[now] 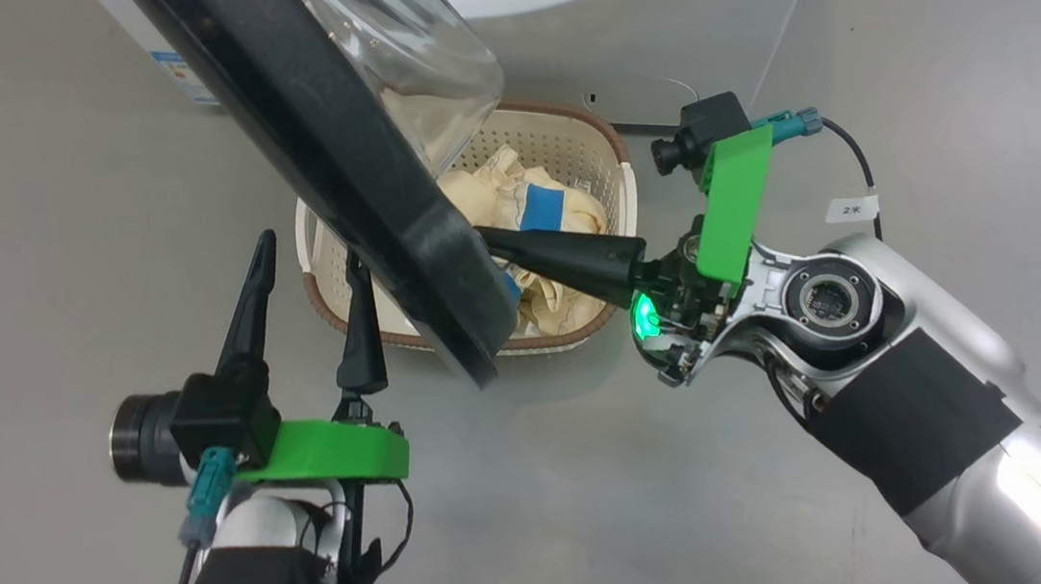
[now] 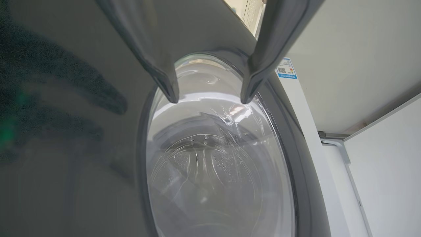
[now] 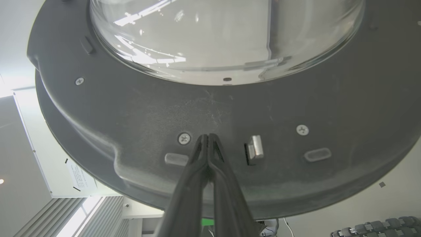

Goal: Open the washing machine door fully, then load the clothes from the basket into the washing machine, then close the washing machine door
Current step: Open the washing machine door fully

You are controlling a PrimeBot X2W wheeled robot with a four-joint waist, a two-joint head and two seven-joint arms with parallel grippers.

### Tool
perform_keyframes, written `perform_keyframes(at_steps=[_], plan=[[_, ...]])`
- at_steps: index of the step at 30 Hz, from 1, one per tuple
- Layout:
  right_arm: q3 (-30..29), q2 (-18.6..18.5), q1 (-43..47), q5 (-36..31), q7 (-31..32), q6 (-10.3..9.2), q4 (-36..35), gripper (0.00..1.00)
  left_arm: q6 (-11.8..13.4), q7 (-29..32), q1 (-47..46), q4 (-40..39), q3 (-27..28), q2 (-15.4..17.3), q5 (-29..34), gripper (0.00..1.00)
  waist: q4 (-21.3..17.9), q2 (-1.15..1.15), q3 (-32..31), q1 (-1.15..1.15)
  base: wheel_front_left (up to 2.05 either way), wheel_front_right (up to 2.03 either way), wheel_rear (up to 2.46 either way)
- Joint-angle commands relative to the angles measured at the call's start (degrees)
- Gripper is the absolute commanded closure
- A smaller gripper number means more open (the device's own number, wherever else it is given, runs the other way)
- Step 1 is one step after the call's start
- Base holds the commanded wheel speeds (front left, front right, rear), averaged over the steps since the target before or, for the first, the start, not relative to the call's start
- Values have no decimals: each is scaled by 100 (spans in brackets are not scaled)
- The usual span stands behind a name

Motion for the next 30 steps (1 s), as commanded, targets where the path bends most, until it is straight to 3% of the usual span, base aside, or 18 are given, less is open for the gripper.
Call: perform_keyframes(at_steps=[1,8,14,15,16,17,25,30], plan=[[-24,153,22,57,-128,25,-205,100,-8,-38,23,-156,196,91,80,0,-7,0,-14,0,0,0,0],[-739,153,6,-193,-1346,25,-319,100,-10,-38,24,-122,262,91,120,0,-72,0,-62,0,0,0,0],[-1448,-58,163,-1085,-2646,25,-583,100,-20,-38,77,-63,353,91,155,0,-188,0,-185,0,0,0,0],[-1522,-115,211,-1286,-2880,25,-598,73,-27,-38,94,-47,372,91,161,0,-211,0,-219,0,0,0,0],[-1549,-187,259,-1515,-3081,25,-623,31,-34,-38,114,-31,394,91,171,0,-238,0,-253,0,0,0,0],[-1583,-243,322,-1721,-3294,25,-634,0,-41,-38,136,-16,418,91,182,0,-263,0,-287,0,0,0,0],[-1729,-742,799,-3549,-4776,25,-377,0,-112,-38,316,70,593,102,273,0,-455,0,-514,0,0,0,0],[-2062,-781,1025,-5193,-5013,25,-55,0,-135,-38,419,85,726,130,317,0,-607,0,-643,0,0,0,0]])
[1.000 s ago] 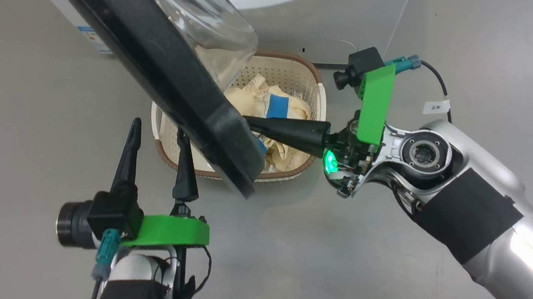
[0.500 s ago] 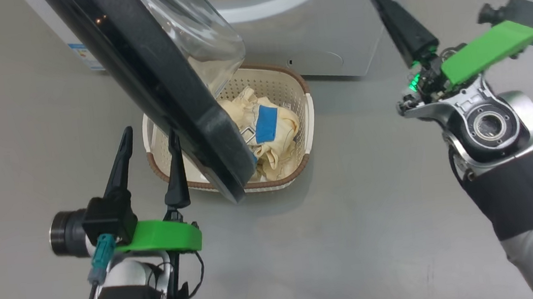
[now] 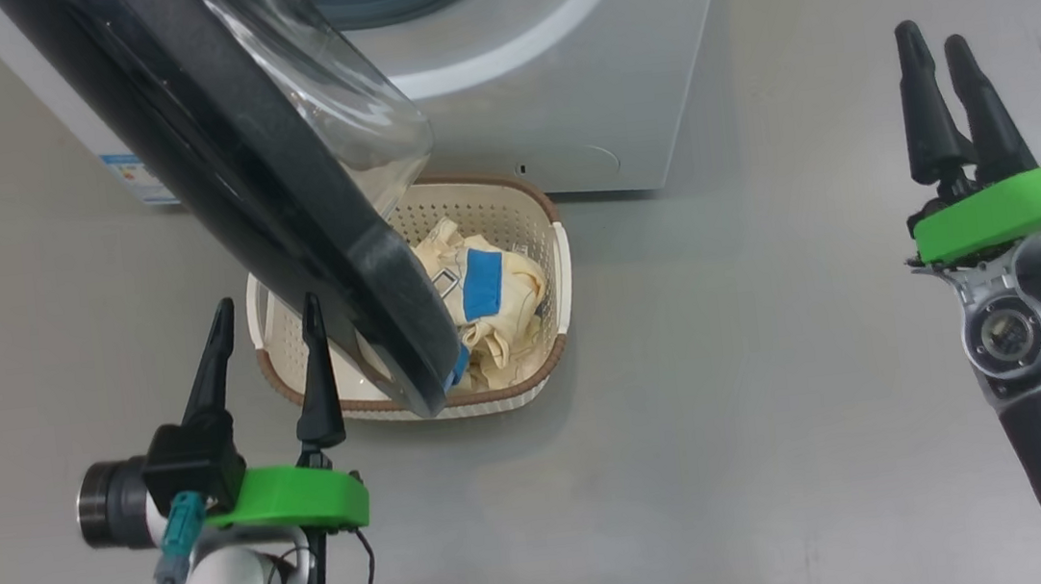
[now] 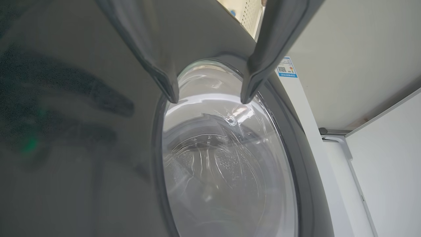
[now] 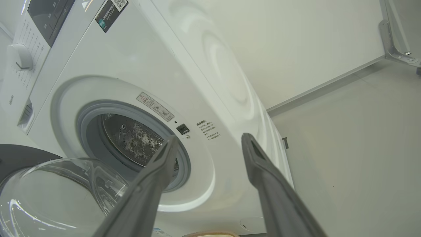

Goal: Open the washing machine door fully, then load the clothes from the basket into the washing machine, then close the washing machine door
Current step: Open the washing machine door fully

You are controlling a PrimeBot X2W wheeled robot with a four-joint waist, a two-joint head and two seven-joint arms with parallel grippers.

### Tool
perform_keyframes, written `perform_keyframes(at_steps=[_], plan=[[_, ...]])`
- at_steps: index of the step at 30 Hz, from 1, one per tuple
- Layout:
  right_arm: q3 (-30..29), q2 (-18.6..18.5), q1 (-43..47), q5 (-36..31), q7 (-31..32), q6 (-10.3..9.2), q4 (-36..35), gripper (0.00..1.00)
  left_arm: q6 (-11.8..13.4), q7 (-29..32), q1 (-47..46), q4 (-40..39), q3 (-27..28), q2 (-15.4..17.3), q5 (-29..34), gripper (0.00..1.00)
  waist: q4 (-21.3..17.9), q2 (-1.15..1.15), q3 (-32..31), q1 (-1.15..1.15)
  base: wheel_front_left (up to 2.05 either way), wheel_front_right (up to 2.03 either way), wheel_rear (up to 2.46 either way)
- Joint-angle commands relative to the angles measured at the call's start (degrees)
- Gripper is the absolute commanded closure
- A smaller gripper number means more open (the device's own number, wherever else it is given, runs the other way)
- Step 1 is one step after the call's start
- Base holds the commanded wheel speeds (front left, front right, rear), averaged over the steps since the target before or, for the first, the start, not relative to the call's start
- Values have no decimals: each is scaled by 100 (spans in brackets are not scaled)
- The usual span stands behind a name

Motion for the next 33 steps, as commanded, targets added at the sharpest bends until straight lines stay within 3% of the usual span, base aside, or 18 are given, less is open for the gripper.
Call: perform_keyframes(at_steps=[1,7,14,19,33], plan=[[-103,24,63,-523,-69,25,-169,0,-25,-38,-1,-170,247,121,81,0,-87,0,-63,0,0,0,0],[-999,388,625,-2542,-77,25,-486,0,-69,-38,95,-135,330,138,130,0,-209,0,-216,0,0,0,0],[-1347,679,1384,-3750,-78,25,-687,0,-97,-38,247,-61,353,130,155,0,-289,0,-493,0,0,0,0],[-1369,793,1819,-4260,-78,25,-914,0,-124,-38,347,-39,382,131,162,0,-344,0,-635,0,0,0,0],[-1260,921,2832,-4777,-78,25,-1444,0,-151,-38,649,-18,449,129,160,0,-465,0,-895,0,0,0,0]])
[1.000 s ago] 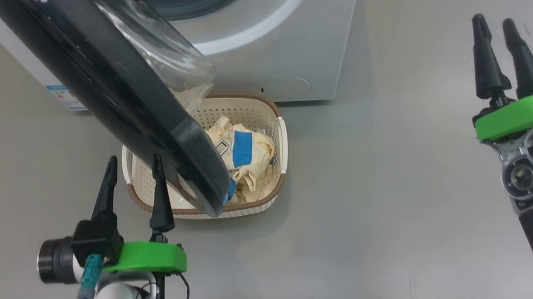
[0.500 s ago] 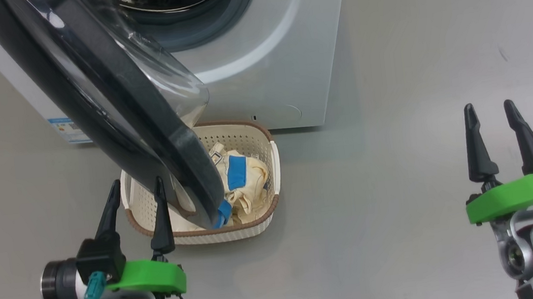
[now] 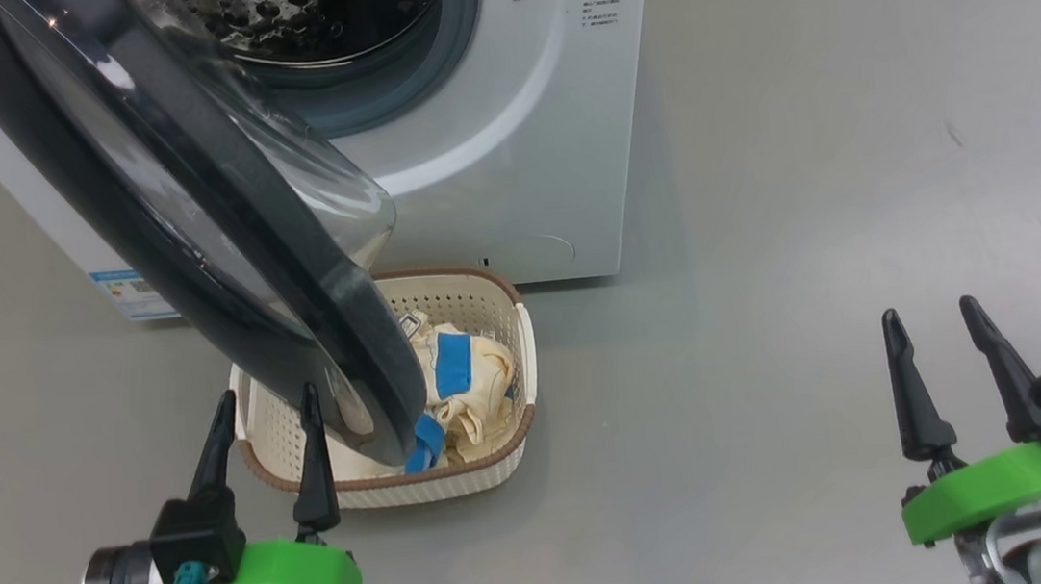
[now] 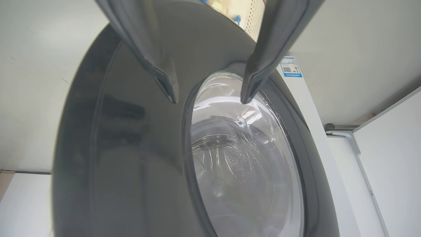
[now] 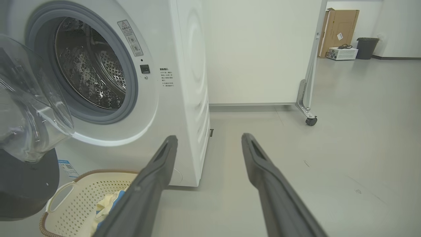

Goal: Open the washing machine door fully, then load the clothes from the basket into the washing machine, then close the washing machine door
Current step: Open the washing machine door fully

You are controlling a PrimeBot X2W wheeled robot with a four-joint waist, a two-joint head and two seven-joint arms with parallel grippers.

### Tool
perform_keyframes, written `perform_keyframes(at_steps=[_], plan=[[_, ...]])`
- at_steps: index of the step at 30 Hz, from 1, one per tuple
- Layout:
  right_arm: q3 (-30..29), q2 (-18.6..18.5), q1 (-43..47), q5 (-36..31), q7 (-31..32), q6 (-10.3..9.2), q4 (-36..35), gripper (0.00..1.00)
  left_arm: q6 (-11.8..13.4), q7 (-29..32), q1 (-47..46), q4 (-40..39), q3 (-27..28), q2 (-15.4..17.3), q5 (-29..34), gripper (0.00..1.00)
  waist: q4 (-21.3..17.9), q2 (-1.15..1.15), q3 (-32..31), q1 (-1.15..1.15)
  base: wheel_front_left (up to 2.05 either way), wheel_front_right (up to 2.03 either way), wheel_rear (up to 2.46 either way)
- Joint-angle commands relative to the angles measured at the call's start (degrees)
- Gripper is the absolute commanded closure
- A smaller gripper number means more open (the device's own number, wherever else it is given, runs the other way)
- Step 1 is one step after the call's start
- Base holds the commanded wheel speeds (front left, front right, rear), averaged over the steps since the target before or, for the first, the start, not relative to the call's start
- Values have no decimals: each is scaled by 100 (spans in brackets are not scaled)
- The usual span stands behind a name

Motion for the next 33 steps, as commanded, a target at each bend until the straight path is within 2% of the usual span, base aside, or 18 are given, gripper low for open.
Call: perform_keyframes(at_steps=[1,9,31,33], plan=[[140,-25,-90,2,-53,25,-225,0,-3,-38,-75,-168,215,99,49,0,-9,0,-13,0,0,0,0],[144,-23,71,174,-53,25,-257,0,0,-38,-36,-184,213,90,56,0,3,0,-13,0,0,0,0],[265,-22,106,121,-44,25,-228,0,-21,-38,-46,-127,218,73,53,0,46,0,-27,0,0,0,0],[264,-22,101,120,-44,25,-228,0,-24,-38,-49,-122,218,73,54,3,42,0,-26,0,0,0,0]])
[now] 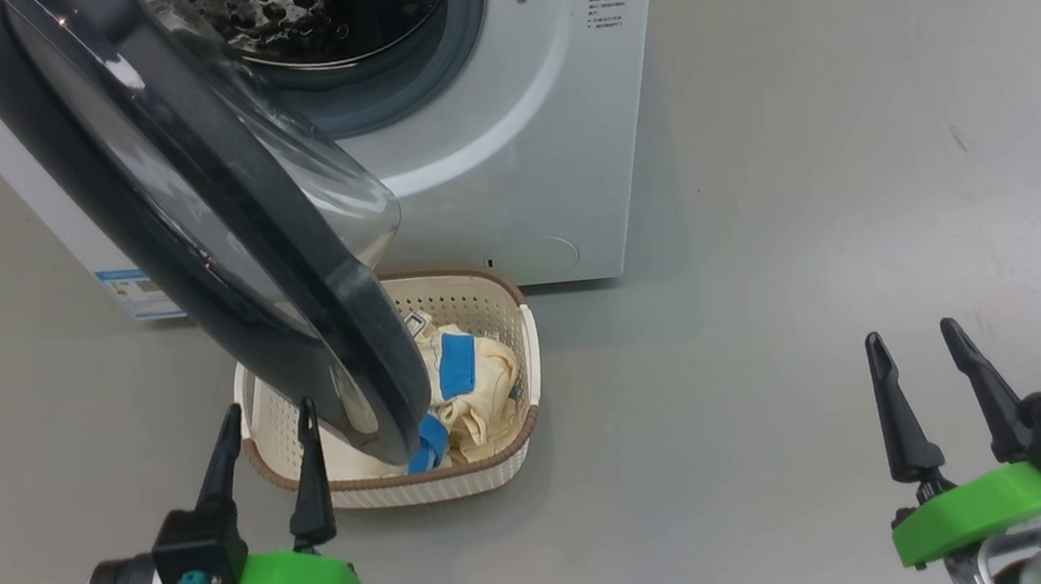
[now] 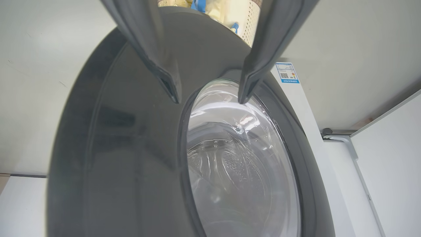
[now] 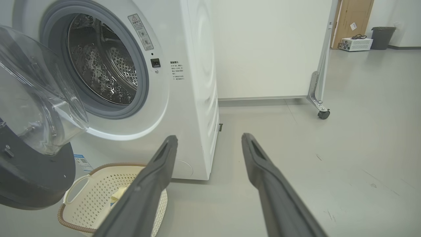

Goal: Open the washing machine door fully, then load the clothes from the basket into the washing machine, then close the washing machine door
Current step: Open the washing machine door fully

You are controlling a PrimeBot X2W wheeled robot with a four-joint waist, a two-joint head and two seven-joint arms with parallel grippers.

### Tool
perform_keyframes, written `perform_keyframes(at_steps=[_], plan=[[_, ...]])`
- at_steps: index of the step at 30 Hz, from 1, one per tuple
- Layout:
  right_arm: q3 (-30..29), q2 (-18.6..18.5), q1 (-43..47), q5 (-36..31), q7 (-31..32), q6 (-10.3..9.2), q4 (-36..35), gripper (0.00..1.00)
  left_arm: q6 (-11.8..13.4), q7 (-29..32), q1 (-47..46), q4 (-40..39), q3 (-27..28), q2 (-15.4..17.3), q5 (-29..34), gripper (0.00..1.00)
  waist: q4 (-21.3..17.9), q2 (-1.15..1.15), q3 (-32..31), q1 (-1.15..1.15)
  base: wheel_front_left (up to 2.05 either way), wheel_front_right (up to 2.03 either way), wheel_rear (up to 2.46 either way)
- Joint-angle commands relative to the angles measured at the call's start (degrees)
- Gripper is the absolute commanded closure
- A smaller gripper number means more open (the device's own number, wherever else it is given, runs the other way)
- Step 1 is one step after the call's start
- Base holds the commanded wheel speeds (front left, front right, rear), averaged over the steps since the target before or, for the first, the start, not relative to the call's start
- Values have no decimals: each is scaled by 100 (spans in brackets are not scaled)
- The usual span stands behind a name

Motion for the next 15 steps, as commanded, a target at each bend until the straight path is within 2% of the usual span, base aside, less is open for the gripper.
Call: perform_keyframes(at_steps=[1,2,3,10,15], plan=[[116,-43,-90,-30,-45,25,-182,0,-25,-38,-146,-156,200,75,55,46,-3,0,2,-1,0,0,0],[114,-43,-92,-29,-45,25,-185,0,-29,-38,-150,-144,200,75,56,79,-4,0,4,-1,0,0,0],[112,-43,-93,-25,-46,25,-186,0,-33,-38,-155,-131,199,74,57,100,-5,0,7,-1,0,0,0],[99,-42,-117,2,-46,25,-173,0,-52,-38,-254,-64,240,118,71,100,0,0,36,-1,0,0,0],[65,-42,-140,1,-39,25,-144,0,108,-38,-399,-242,420,203,100,100,5,0,56,-1,0,0,0]])
